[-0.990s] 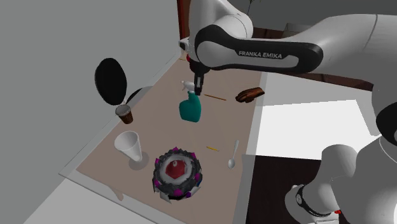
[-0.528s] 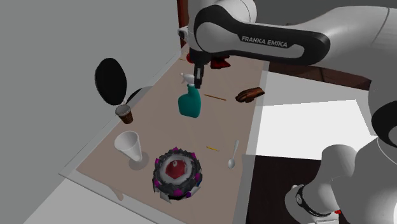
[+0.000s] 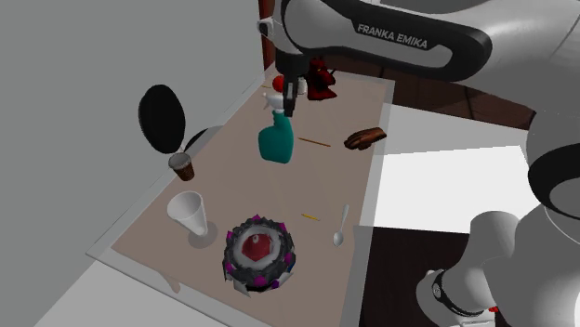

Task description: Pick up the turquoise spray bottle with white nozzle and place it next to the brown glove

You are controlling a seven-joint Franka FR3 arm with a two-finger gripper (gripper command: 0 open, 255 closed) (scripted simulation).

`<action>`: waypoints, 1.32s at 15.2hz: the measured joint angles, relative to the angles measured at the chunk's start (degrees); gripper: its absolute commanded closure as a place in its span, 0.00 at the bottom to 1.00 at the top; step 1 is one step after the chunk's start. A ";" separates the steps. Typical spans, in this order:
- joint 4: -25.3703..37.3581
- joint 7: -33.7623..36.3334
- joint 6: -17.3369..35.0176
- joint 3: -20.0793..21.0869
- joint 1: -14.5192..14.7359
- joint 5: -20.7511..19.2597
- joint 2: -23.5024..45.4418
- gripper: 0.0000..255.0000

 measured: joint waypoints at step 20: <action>-7.92 -18.00 -1.06 -9.14 -8.49 -3.13 -10.73 1.00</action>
